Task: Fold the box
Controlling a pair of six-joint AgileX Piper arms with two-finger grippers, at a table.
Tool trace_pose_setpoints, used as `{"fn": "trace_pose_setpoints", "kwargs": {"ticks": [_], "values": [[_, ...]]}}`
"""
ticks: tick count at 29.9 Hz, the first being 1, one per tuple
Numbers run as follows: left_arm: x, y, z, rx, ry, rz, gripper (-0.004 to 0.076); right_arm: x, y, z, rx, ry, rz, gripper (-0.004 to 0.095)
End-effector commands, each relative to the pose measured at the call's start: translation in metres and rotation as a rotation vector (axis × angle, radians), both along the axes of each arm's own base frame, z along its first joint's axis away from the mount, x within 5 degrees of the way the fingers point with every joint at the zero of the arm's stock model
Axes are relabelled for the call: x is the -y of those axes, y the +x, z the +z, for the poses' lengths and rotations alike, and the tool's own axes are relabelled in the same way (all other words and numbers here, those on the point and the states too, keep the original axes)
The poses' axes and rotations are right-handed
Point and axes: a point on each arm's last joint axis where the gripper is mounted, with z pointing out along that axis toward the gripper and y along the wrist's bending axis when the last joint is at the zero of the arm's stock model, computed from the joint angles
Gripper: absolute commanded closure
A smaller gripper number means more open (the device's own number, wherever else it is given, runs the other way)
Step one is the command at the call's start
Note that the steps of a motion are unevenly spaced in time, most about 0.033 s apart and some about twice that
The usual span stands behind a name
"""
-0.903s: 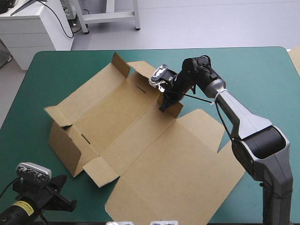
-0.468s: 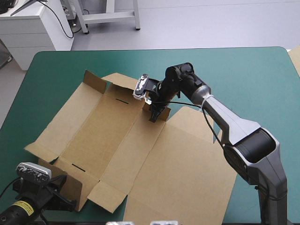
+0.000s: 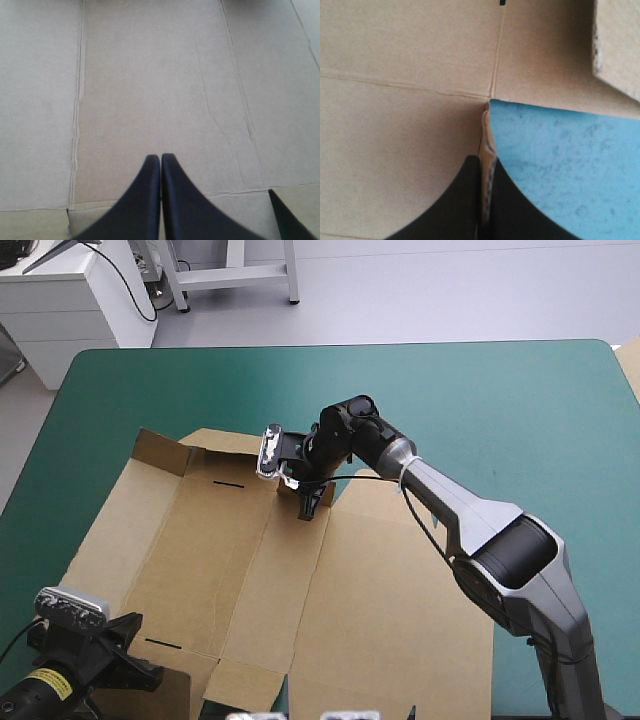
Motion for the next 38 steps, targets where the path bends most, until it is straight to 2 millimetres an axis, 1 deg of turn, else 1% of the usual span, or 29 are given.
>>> {"fn": "trace_pose_setpoints", "kwargs": {"ticks": [1,5,9,18,19,20,22,25,27,31,35,38], "values": [[0.002,0.003,0.011,0.062,-0.034,-0.003,0.0731,-0.002,-0.006,0.047,0.152,0.095,0.048,0.0929],[0.002,0.003,0.011,0.062,-0.035,-0.003,0.0731,-0.006,-0.007,0.052,0.212,0.099,0.101,0.0929],[0.002,0.003,0.011,0.062,-0.035,-0.003,0.0731,-0.009,-0.009,0.052,0.232,0.092,0.149,0.0929],[0.002,0.003,0.011,0.060,-0.039,0.000,0.0731,-0.008,-0.008,0.052,0.247,0.085,0.138,0.0914],[0.002,0.003,0.011,0.060,-0.039,0.000,0.0731,-0.008,-0.007,0.052,0.245,0.090,0.126,0.0901],[0.002,0.003,0.011,0.060,-0.039,0.000,0.0731,-0.009,-0.006,0.053,0.246,0.098,0.106,0.0867],[0.002,0.003,0.011,0.060,-0.039,0.000,0.0731,-0.008,-0.005,0.053,0.249,0.096,0.076,0.0778],[0.002,0.003,0.011,0.060,-0.039,0.000,0.0731,-0.005,-0.003,0.052,0.249,0.073,0.044,0.0612],[0.002,0.003,0.011,0.060,-0.039,0.000,0.0731,-0.004,-0.003,0.051,0.239,0.065,0.021,0.0542],[0.002,0.003,0.011,0.061,-0.038,0.001,0.0731,-0.002,-0.006,0.052,0.195,0.058,-0.004,0.0532],[0.002,0.003,0.011,0.062,-0.036,0.001,0.0731,0.006,-0.013,0.056,0.137,0.002,-0.021,0.0533],[0.002,0.003,0.011,0.062,-0.036,0.001,0.0731,0.012,-0.018,0.067,0.133,-0.027,-0.017,0.0533]]}}
